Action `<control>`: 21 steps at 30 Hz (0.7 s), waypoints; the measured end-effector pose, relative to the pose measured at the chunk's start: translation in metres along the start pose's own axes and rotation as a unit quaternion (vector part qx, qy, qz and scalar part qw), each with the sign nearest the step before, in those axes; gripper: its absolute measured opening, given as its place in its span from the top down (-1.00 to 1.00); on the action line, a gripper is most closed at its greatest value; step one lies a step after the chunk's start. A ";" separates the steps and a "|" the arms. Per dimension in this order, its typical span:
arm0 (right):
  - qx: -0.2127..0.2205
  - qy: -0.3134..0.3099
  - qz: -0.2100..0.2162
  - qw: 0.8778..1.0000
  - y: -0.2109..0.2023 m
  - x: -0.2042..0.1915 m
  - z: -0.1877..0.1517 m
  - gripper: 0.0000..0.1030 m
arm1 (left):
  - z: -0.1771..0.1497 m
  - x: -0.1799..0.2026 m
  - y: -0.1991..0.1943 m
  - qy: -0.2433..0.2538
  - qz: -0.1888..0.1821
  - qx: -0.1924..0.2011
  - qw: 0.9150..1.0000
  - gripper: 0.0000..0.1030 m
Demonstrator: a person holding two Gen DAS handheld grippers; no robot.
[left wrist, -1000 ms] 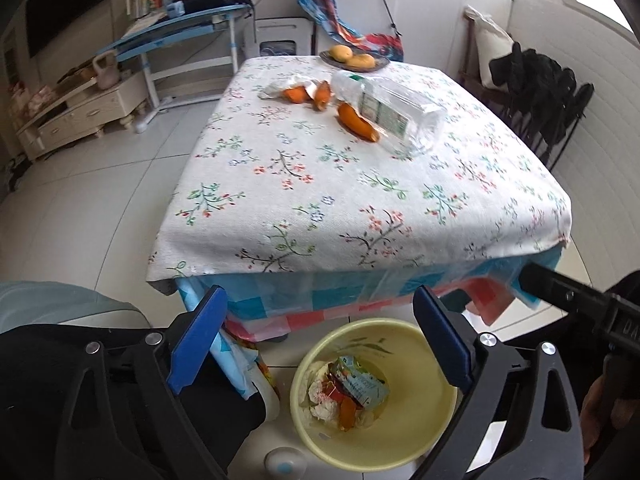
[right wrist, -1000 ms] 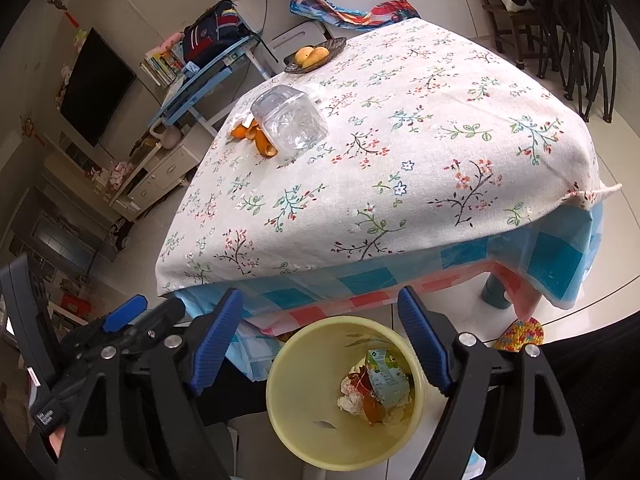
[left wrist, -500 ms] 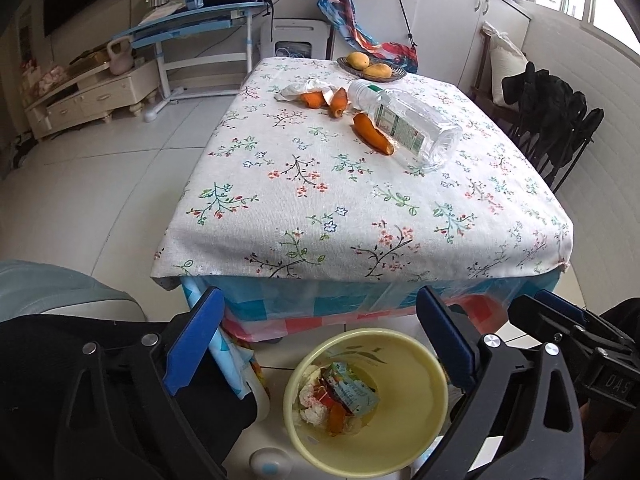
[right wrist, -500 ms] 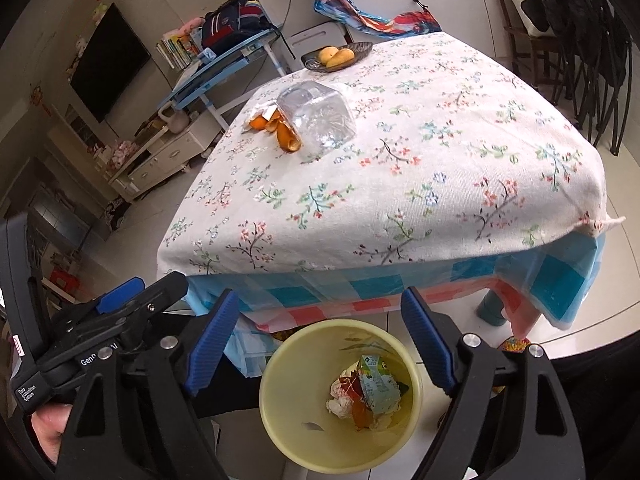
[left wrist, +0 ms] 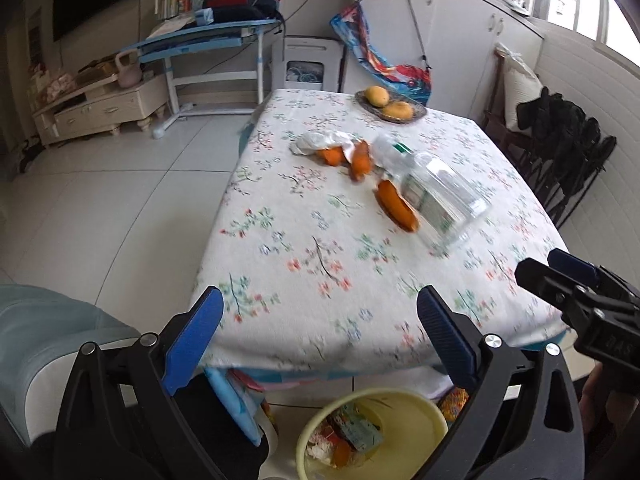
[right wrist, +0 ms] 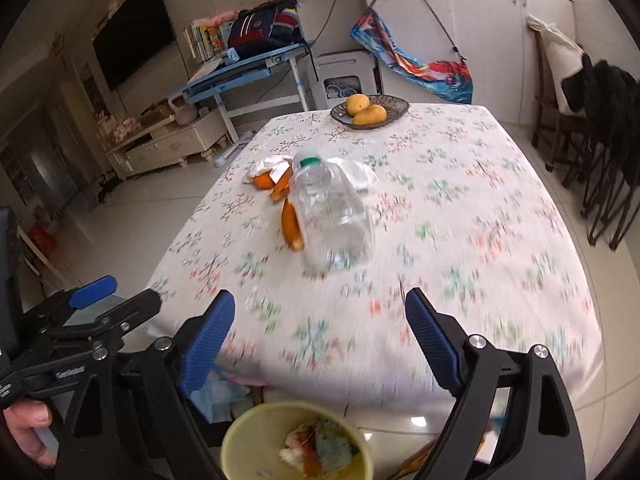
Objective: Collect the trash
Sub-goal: 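Close the right gripper on the clear plastic bottle while the left reaches another peel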
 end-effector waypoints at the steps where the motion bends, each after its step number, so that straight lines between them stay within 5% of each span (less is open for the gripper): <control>1: -0.003 -0.006 -0.002 1.000 0.008 -0.002 0.007 -0.62 | 0.004 -0.003 0.003 -0.006 0.002 -0.001 1.000 -0.83; 12: -0.040 -0.051 -0.030 0.997 0.072 -0.013 0.041 -0.62 | 0.010 -0.020 0.035 -0.051 -0.001 -0.030 0.998 -0.83; 14: -0.048 -0.060 -0.031 0.997 0.080 -0.014 0.040 -0.44 | 0.012 -0.019 0.038 -0.051 -0.001 -0.031 0.998 -0.83; 15: -0.053 -0.062 -0.034 0.996 0.083 -0.014 0.039 -0.15 | 0.013 -0.018 0.040 -0.051 -0.001 -0.032 0.998 -0.83; 21: -0.042 -0.067 -0.028 0.996 0.061 -0.006 0.032 -0.10 | 0.022 -0.009 0.055 -0.045 -0.007 -0.040 0.998 -0.83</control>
Point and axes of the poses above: each gripper's, at about its wrist camera, not at the fingertips, and y roughly the way its jaws point, x to its right, z to its top, the point moved 1 cm from there along y, roughly the way its jaws point, and after that the axes turned 13 degrees about y, right-handed, at the moved point
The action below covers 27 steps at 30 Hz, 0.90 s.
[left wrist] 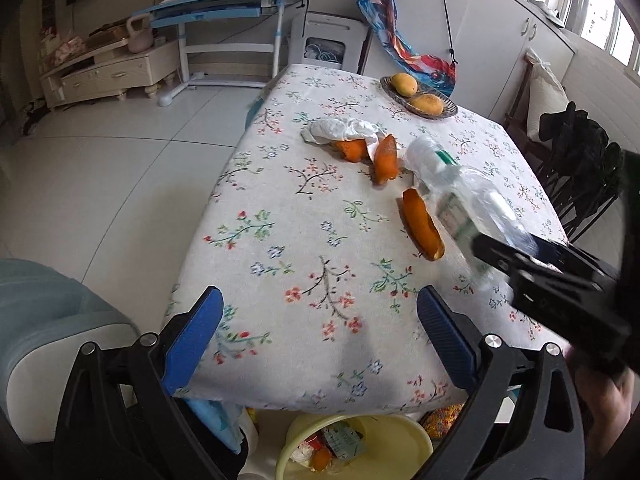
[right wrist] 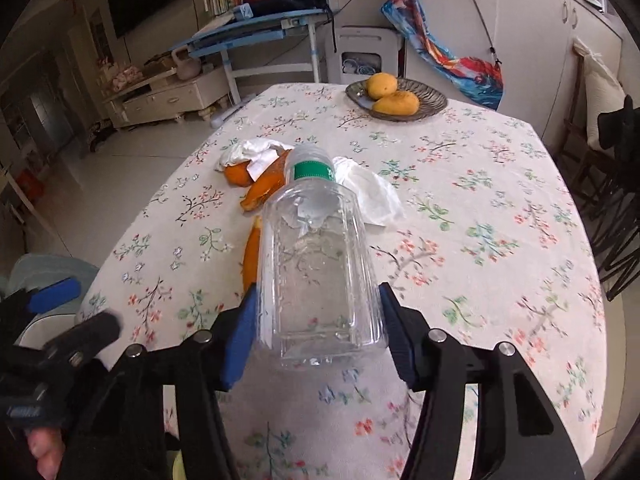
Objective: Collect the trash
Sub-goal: 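Close the right gripper on the clear plastic bottle while the left reaches another peel, then grasp the orange peel with the left gripper while the right lifts the bottle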
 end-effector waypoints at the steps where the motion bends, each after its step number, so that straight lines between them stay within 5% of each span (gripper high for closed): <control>1: 0.006 0.010 0.002 1.000 -0.009 0.004 -0.002 -0.09 | 0.002 0.002 0.002 0.002 -0.001 0.000 1.000 -0.83; 8: 0.019 0.053 -0.020 0.998 -0.055 0.032 -0.044 -0.09 | 0.027 0.031 0.025 0.032 -0.019 0.000 0.999 -0.82; 15: -0.006 0.069 -0.045 0.997 -0.040 0.043 -0.040 -0.09 | 0.050 0.063 0.051 0.073 -0.019 -0.003 0.997 -0.81; 18: -0.015 0.077 -0.047 0.996 -0.027 0.047 -0.036 -0.12 | 0.056 0.071 0.064 0.086 -0.018 -0.011 0.996 -0.65; 23: -0.017 0.101 -0.047 0.994 -0.012 0.054 -0.030 -0.18 | 0.060 0.080 0.082 0.106 -0.019 -0.023 0.994 -0.12; 27: -0.012 0.102 -0.046 0.994 -0.010 0.054 -0.027 -0.20 | 0.060 0.080 0.086 0.122 -0.030 -0.022 0.992 0.60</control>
Point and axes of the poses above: each gripper's, at about its wrist camera, not at the fingertips, and y roughly the way its jaws point, x to its right, z to its top, the point moved 1 cm from there along y, roughly the way its jaws point, and after that the axes turned 13 degrees about y, right-handed, at the moved point
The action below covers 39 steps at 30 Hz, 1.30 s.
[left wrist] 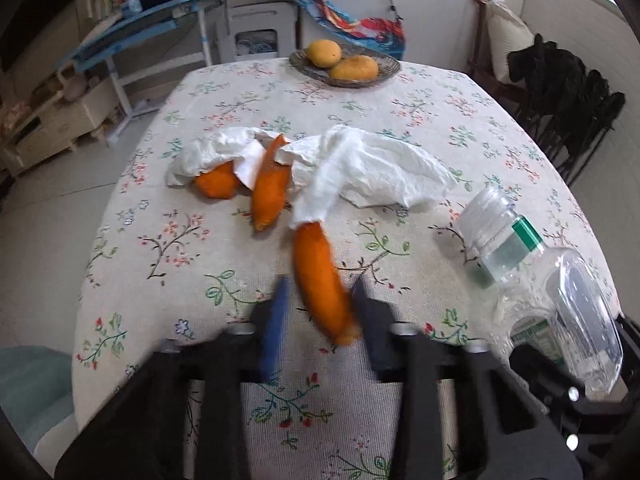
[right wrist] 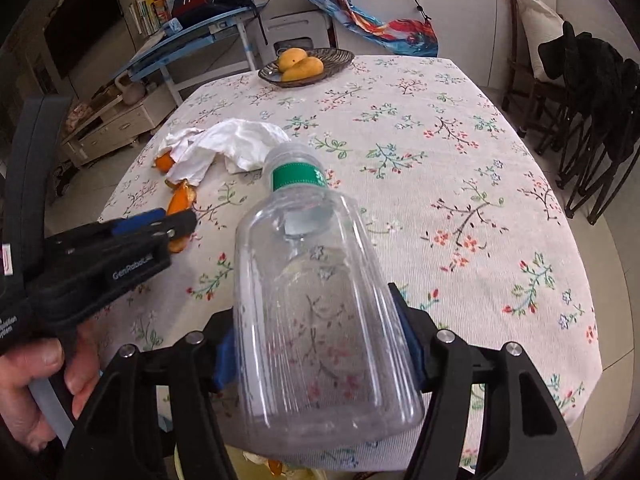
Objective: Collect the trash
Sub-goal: 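Grasp the orange peel with the left gripper while the right lifts the bottle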
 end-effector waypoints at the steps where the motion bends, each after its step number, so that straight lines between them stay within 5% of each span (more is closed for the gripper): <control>1: 0.003 -0.001 0.001 1.000 0.000 -0.001 0.001 -0.12 | -0.001 -0.003 -0.001 -0.001 -0.007 0.000 1.000 0.68; 12: 0.010 0.057 -0.003 0.998 0.004 0.016 0.012 -0.19 | -0.027 -0.030 -0.021 -0.029 -0.049 -0.019 0.998 0.73; 20: 0.018 0.031 -0.019 0.999 0.004 0.014 0.009 -0.13 | -0.030 -0.031 -0.018 -0.023 -0.015 -0.010 1.000 0.44; 23: 0.015 0.040 -0.003 0.999 0.002 0.015 0.008 -0.11 | -0.029 -0.027 -0.018 -0.006 -0.006 -0.008 1.000 0.69; 31: 0.018 0.096 0.074 0.993 -0.016 0.025 0.004 -0.10 | -0.043 -0.033 -0.050 -0.046 -0.047 0.030 0.997 0.72; 39: 0.035 0.093 0.104 0.990 -0.038 0.015 -0.006 -0.10 | -0.061 -0.019 -0.076 -0.032 -0.026 0.049 0.998 0.72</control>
Point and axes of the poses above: each gripper's, at about its wrist camera, not at the fingertips, and y roughly the way its jaws point, x to its right, z to its top, the point moved 1 cm from there along y, roughly the way its jaws point, and after that the axes turned 13 degrees about y, right-handed, at the moved point
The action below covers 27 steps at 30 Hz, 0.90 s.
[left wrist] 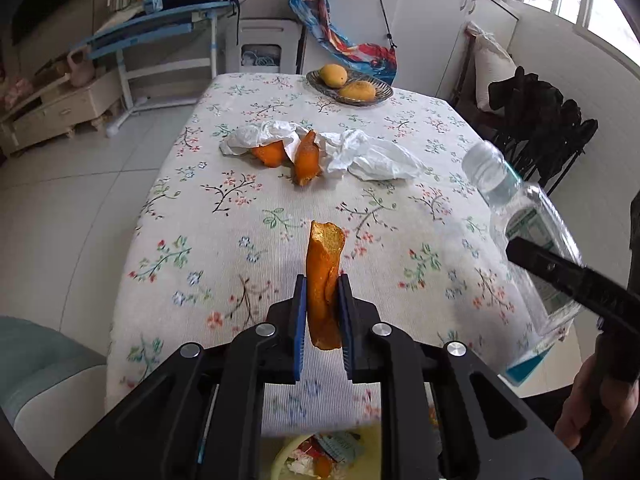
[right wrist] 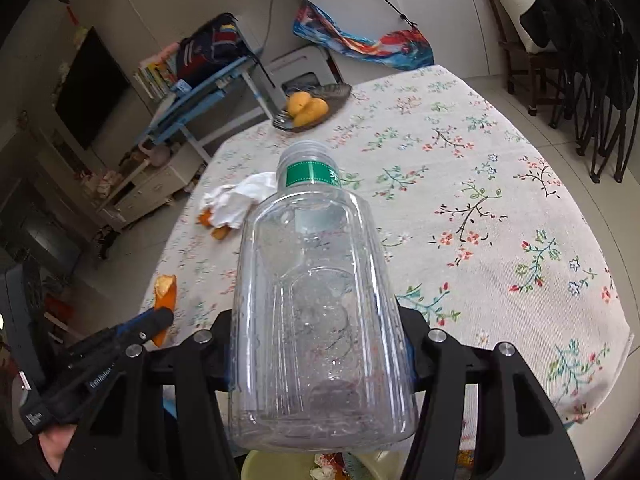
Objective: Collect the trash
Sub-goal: 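Grasp the orange peel with the left gripper while the right lifts the bottle, then carry the peel to the bucket and open the left gripper while the right carries the bottle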
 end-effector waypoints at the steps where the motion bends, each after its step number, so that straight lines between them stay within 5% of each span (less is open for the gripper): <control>1: 0.002 -0.001 0.002 1.000 -0.003 -0.001 -0.002 -0.10 | -0.003 0.002 -0.005 0.004 0.003 0.003 1.000 0.72; 27: 0.012 0.017 0.033 0.999 -0.028 0.001 -0.035 -0.11 | -0.048 0.022 -0.061 0.038 0.027 0.032 0.998 0.71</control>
Point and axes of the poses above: each gripper's, at about its wrist camera, not at the fingertips, and y roughly the way its jaws point, x to its right, z to its top, the point moved 1 cm from there along y, roughly the way its jaws point, and after that the axes turned 13 degrees about y, right-handed, at the moved point
